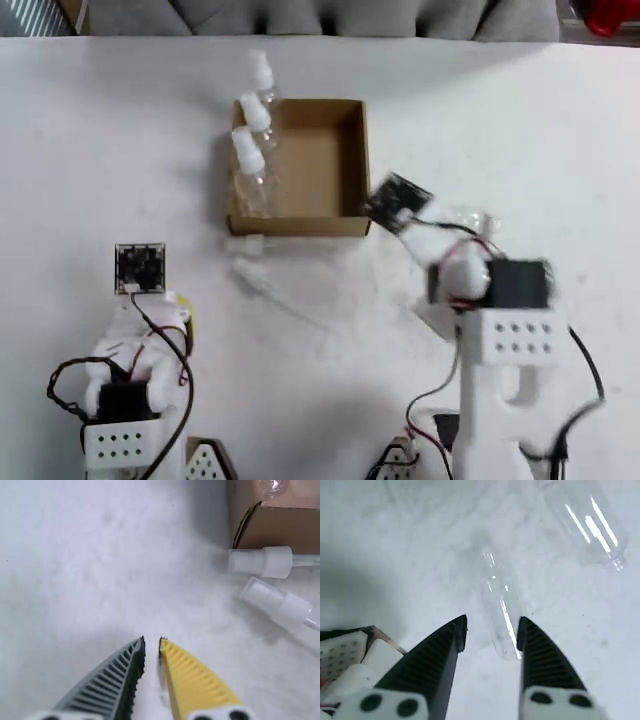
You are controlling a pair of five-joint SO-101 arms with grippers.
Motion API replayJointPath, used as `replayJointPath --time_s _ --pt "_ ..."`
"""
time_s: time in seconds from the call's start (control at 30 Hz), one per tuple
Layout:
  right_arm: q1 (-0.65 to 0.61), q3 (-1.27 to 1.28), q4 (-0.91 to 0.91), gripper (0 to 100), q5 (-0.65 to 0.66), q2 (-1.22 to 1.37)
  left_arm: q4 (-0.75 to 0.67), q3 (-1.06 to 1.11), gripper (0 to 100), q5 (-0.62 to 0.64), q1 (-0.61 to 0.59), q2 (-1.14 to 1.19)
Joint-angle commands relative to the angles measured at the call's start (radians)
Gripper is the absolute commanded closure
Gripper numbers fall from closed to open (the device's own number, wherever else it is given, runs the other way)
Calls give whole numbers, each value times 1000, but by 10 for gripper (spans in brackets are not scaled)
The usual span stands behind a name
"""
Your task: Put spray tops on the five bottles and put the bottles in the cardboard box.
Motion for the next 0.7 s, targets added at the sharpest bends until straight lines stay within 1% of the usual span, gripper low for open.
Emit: replayJointPath --time_s 0.0,0.1,0.2,0.3,0.5,0.6,0.67 --pt "133 58 21 947 181 -87 -26 -3 936 -8 -15 10" --pt "222 152 18 935 347 -127 -23 -3 936 -8 -13 10" --pt "278 256 -47 916 434 -154 -23 -3 936 -8 -12 10" --pt "300 367 -177 908 453 -173 -23 -3 936 -8 -12 10" --pt "275 540 -473 910 445 -182 -23 -3 936 -8 -12 10" --pt "254 582 -555 908 451 -182 -25 -3 936 -8 -10 10" --pt "242 585 -567 906 454 -182 -25 -3 936 -8 -10 10"
